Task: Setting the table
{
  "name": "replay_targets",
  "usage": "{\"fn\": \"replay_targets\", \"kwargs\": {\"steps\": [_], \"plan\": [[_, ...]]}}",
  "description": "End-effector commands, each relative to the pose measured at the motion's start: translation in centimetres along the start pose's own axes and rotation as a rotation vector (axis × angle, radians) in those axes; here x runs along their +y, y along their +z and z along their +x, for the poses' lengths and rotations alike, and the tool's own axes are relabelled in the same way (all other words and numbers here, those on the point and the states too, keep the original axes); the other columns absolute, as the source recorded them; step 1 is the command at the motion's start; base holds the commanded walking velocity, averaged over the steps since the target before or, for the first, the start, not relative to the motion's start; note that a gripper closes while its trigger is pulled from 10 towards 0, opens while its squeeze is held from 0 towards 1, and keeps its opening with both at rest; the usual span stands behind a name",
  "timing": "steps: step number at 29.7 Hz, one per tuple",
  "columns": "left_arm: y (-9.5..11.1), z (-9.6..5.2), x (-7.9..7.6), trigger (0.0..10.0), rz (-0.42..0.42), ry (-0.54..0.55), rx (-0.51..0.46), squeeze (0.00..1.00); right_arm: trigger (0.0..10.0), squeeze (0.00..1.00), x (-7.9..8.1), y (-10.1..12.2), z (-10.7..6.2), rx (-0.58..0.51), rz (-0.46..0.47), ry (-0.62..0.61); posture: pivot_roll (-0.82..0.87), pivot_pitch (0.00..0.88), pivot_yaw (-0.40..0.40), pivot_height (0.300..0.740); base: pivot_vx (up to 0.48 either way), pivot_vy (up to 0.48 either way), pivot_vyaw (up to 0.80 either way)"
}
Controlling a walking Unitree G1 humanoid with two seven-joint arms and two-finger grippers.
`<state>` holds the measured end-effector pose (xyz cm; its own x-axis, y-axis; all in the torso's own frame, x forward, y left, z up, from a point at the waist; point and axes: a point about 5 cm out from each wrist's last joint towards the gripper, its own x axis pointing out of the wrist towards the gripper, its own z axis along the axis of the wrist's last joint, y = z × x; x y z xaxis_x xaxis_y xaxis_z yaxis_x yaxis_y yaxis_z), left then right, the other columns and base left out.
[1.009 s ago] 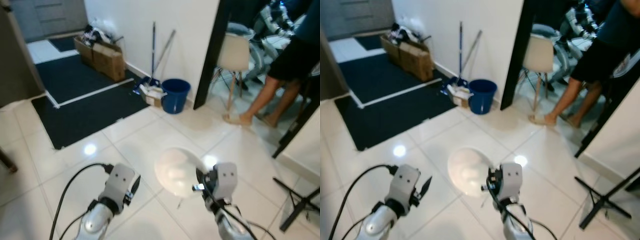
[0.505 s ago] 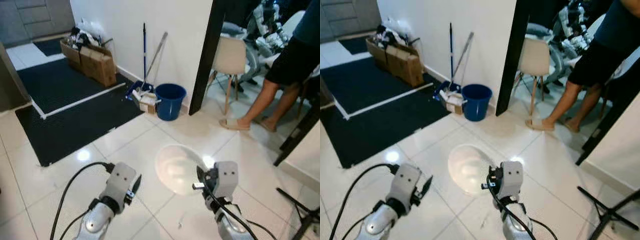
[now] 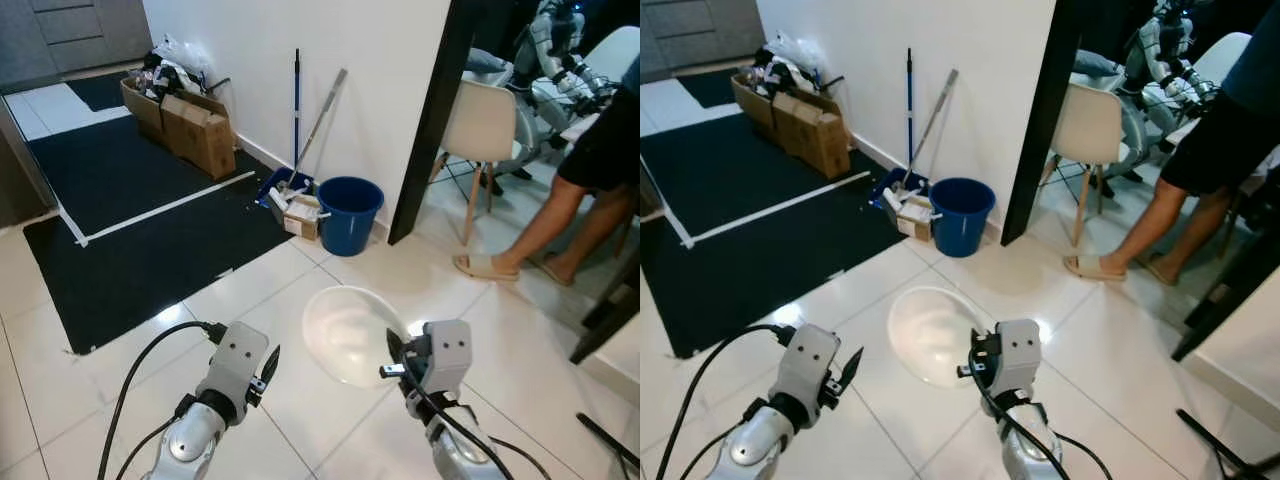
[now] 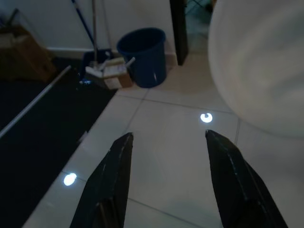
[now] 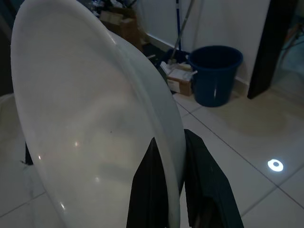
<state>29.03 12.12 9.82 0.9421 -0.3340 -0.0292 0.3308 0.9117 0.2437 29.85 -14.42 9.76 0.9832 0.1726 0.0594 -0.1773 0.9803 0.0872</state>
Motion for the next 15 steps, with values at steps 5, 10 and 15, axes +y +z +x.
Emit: {"fn": "replay_targets", "kwargs": {"steps": [5, 10, 15], "plan": [[-0.90, 0.01, -0.25, 10.0, -0.036, -0.005, 0.067, 0.00, 10.0, 0.00, -0.16, -0.04, -0.20, 0.002, 0.002, -0.003, 0.00, 0.084, 0.055, 0.740, 0.099, 0.000, 0.00], [-1.14, 0.09, -0.02, 10.0, -0.096, -0.008, 0.102, 0.00, 10.0, 0.00, -0.24, 0.08, -0.19, 0.000, 0.005, -0.009, 0.00, 0.085, 0.055, 0.740, 0.000, 0.000, 0.00], [-1.47, 0.00, 0.02, 10.0, -0.151, -0.017, 0.135, 0.00, 10.0, 0.00, -0.15, 0.25, -0.18, -0.008, 0.015, 0.004, 0.00, 0.085, 0.056, 0.740, 0.000, 0.000, 0.64]]}}
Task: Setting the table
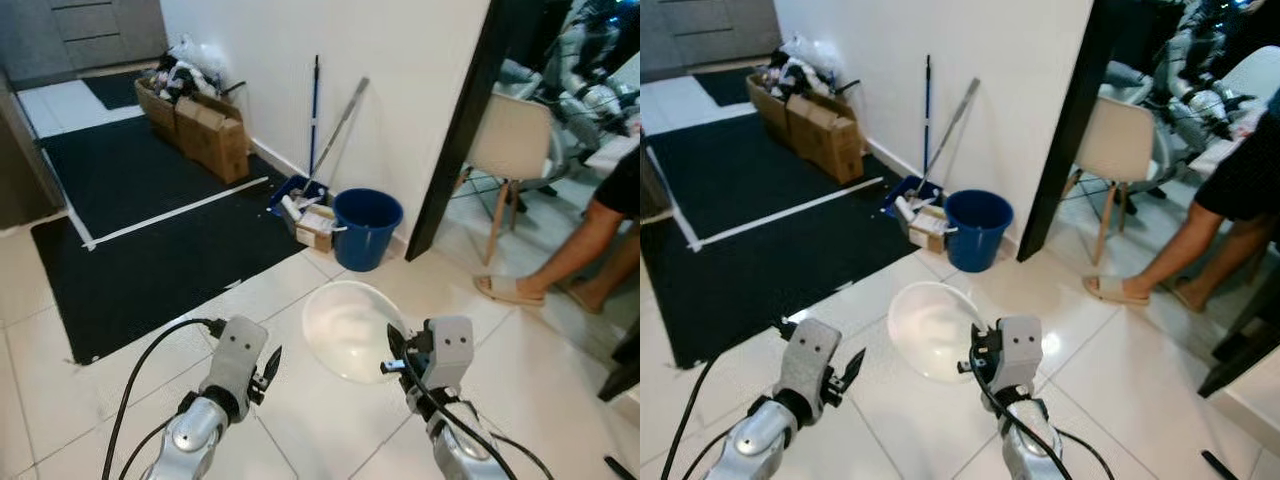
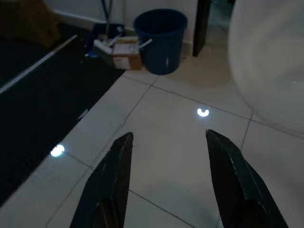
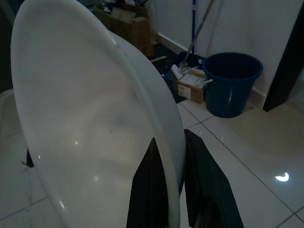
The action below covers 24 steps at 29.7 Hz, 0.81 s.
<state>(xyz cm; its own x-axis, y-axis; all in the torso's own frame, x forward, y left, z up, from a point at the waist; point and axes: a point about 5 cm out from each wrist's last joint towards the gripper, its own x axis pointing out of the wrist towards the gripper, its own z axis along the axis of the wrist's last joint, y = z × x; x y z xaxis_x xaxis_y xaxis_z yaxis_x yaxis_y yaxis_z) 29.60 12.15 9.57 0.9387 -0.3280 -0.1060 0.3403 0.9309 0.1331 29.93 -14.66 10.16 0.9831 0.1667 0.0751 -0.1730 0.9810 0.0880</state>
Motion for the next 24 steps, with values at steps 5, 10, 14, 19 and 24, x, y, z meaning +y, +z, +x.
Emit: {"fn": "replay_targets", "kwargs": {"steps": [5, 10, 14, 19, 24], "plan": [[-1.5, -0.6, -0.2, 10.0, -0.060, -0.023, 0.085, 0.00, 10.0, 0.00, 0.4, 0.0, -0.2, 0.001, 0.024, 0.024, 0.00, 0.084, 0.057, 0.740, 0.000, 0.000, 0.80], [-1.5, -0.6, -0.3, 10.0, -0.060, -0.030, 0.094, 0.00, 10.0, 0.00, 0.6, 0.1, -0.1, -0.004, 0.030, 0.036, 0.00, 0.083, 0.057, 0.740, 0.000, 0.000, 0.80], [-1.6, -0.6, -0.2, 10.0, -0.059, -0.029, 0.105, 0.00, 10.0, 0.00, 0.7, 0.4, 0.0, -0.013, 0.043, 0.046, 0.00, 0.083, 0.057, 0.740, 0.000, 0.000, 0.80], [-1.6, -0.5, -0.2, 10.0, -0.057, -0.028, 0.111, 0.00, 10.0, 0.00, 0.9, 0.8, 0.1, -0.024, 0.060, 0.055, 0.00, 0.078, 0.058, 0.740, 0.000, 0.000, 0.80], [-1.6, -0.5, -0.3, 10.0, -0.054, -0.029, 0.112, 0.00, 10.0, 0.00, 0.9, 0.9, 0.1, -0.028, 0.066, 0.063, 0.00, 0.073, 0.060, 0.740, 0.000, 0.000, 0.80]]}}
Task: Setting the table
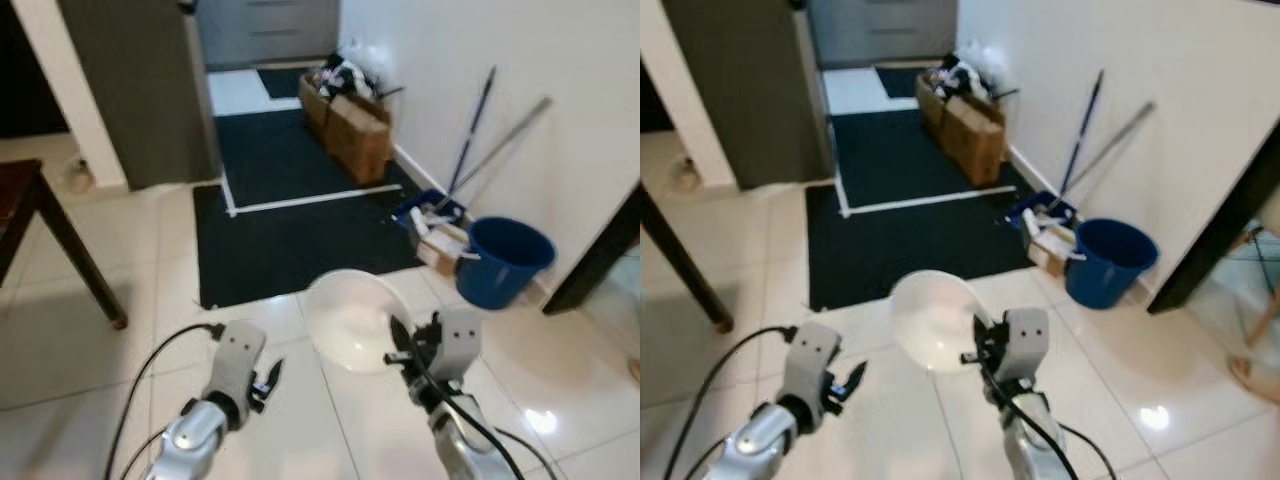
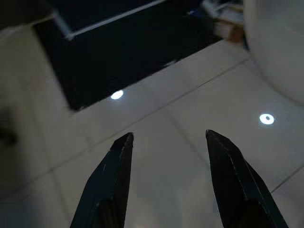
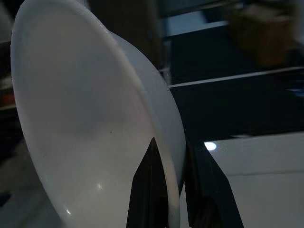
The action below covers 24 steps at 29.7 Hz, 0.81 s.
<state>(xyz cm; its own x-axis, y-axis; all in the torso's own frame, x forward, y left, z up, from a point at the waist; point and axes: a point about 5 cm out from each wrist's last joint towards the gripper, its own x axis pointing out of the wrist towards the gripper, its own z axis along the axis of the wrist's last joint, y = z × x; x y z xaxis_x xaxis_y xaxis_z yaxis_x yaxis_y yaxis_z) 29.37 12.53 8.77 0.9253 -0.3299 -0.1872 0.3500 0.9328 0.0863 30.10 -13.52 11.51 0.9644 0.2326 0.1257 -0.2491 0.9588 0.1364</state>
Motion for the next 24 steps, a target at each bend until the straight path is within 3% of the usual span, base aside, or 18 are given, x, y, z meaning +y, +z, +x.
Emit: {"fn": "replay_targets", "kwargs": {"steps": [1, 24], "plan": [[-0.77, -0.15, -0.41, 10.0, -0.008, -0.013, 0.031, 0.00, 10.0, 0.00, -0.28, -0.30, -0.37, 0.014, 0.011, -0.011, 0.00, 0.073, 0.060, 0.740, 0.000, 0.000, 0.80], [-1.00, -0.21, -0.16, 10.0, 0.004, 0.001, 0.054, 0.00, 10.0, 0.00, -0.01, -0.34, -0.58, 0.020, 0.028, 0.010, 0.00, 0.080, 0.068, 0.740, 0.000, 0.000, 0.80]]}}
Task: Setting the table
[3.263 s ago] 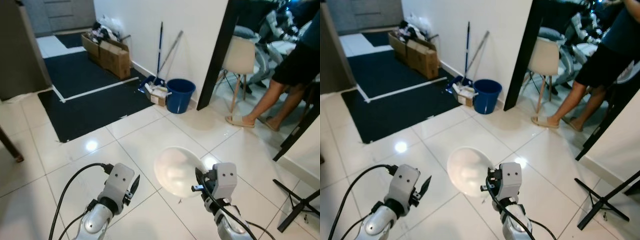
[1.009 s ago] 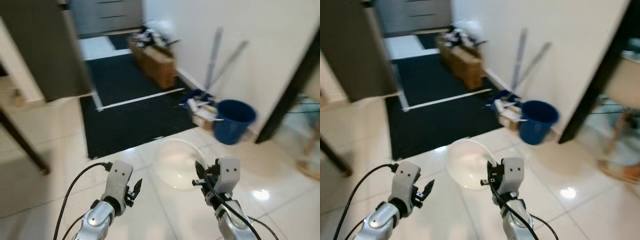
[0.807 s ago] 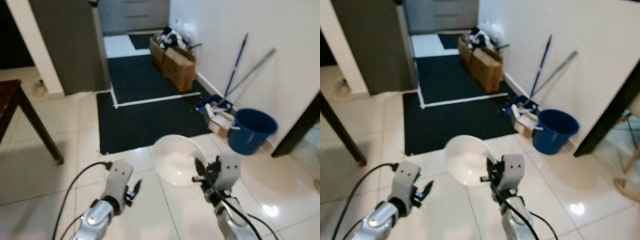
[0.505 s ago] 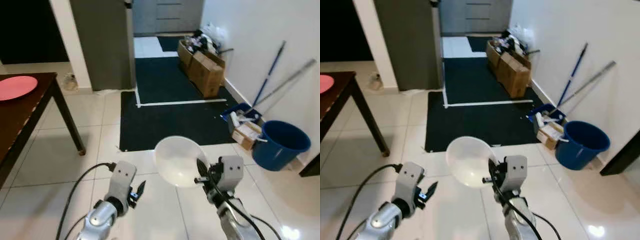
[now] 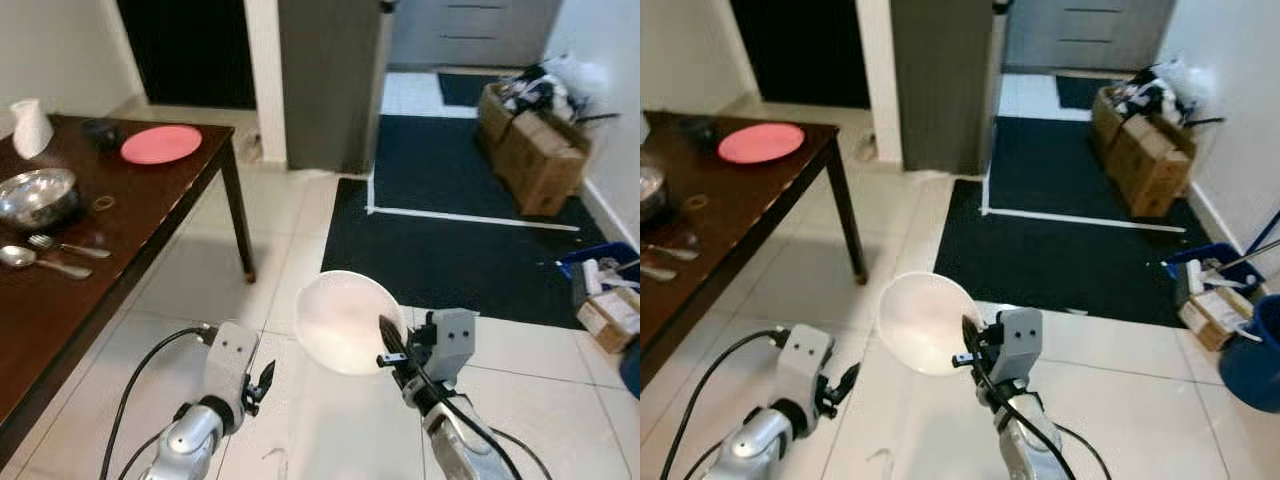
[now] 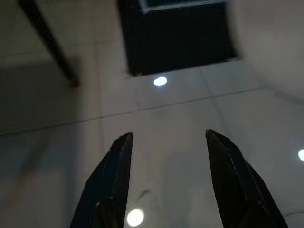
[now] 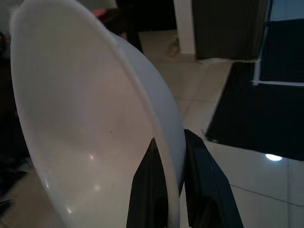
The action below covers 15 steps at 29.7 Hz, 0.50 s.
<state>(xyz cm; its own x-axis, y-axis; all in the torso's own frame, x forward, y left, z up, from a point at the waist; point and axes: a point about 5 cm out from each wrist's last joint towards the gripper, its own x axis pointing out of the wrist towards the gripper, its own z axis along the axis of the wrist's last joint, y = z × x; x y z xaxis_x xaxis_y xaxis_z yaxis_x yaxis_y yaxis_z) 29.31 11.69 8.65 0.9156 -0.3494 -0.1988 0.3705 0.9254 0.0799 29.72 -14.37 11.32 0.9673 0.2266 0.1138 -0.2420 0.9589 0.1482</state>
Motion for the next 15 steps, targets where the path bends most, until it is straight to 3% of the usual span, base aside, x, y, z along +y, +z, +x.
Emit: {"fn": "replay_targets", "kwargs": {"steps": [1, 15], "plan": [[-1.00, -0.46, 0.65, 10.0, 0.006, 0.023, 0.044, 0.00, 10.0, 0.00, 0.73, -0.32, 0.01, 0.010, 0.017, 0.018, 0.00, 0.080, 0.068, 0.740, 0.000, 0.000, 0.80], [-0.90, -0.39, 0.95, 10.0, 0.012, 0.041, 0.053, 0.00, 10.0, 0.00, 0.69, -0.08, 0.08, 0.002, 0.024, 0.009, 0.01, 0.085, 0.070, 0.740, 0.000, 0.000, 0.80]]}}
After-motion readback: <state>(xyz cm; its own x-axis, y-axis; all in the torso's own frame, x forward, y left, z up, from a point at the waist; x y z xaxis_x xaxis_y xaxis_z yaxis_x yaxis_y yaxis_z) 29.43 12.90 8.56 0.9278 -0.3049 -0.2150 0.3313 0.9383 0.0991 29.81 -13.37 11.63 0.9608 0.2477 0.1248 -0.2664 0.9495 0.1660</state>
